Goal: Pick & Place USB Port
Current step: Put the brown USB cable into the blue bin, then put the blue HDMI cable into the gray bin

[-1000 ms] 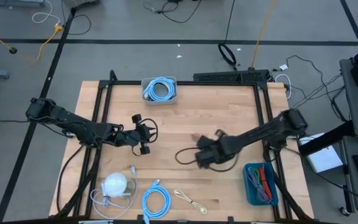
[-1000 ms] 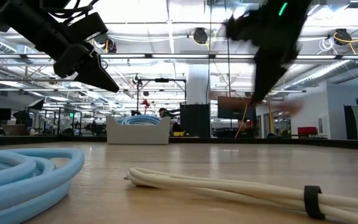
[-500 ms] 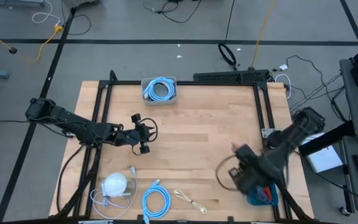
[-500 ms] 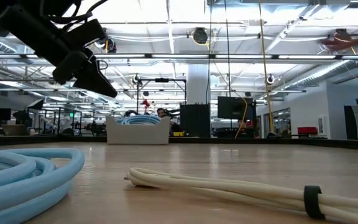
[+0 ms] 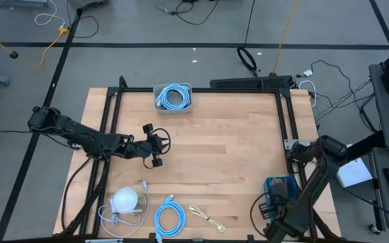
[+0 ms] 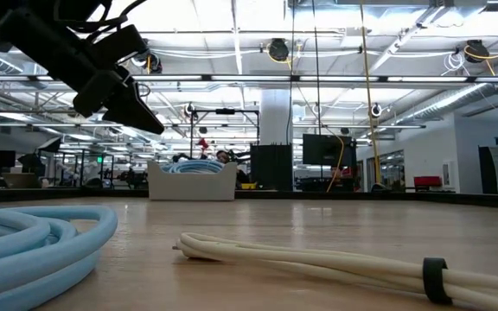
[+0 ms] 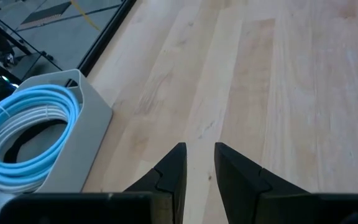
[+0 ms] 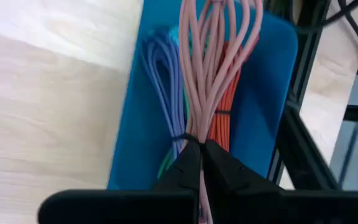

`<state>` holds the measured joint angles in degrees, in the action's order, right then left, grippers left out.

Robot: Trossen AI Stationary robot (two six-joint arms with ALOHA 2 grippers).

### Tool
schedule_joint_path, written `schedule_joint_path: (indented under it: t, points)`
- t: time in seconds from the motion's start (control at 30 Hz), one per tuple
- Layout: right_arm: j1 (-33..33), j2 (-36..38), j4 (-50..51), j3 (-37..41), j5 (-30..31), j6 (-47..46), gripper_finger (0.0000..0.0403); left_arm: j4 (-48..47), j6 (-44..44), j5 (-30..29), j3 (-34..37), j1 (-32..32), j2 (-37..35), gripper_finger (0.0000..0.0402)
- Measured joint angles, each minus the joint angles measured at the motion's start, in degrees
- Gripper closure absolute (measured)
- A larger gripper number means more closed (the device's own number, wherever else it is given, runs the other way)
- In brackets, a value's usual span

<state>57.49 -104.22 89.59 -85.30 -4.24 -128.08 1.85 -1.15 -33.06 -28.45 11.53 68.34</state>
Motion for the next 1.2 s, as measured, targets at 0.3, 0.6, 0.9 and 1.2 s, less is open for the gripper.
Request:
schedule_joint_path:
  t: [0.3, 0.6, 0.9, 1.2]
  points:
    - [-0.02, -1.34, -1.92, 1.99, -1.85, 0.74, 0.0403, -0.02, 0.00, 0.02, 0.00, 0.00, 0.00, 0.0314]
    - [-0.31, -1.24, -8.79, 6.51, -4.44, 3.63, 0.0362, -0.05, -0.04, 0.07, 0.00, 0.00, 0.00, 0.0314]
    - [-1.46, 5.09, -5.35, 6.56, 4.87, 4.36, 0.0281, 0.04, -0.42, 0.20, 0.00, 0.00, 0.00, 0.0314]
    - [-7.05, 18.08, -8.49, 6.56, 60.93, 26.85, 0.0251, 14.92, 6.88, 12.98, 0.00, 0.00, -0.38, 0.0314]
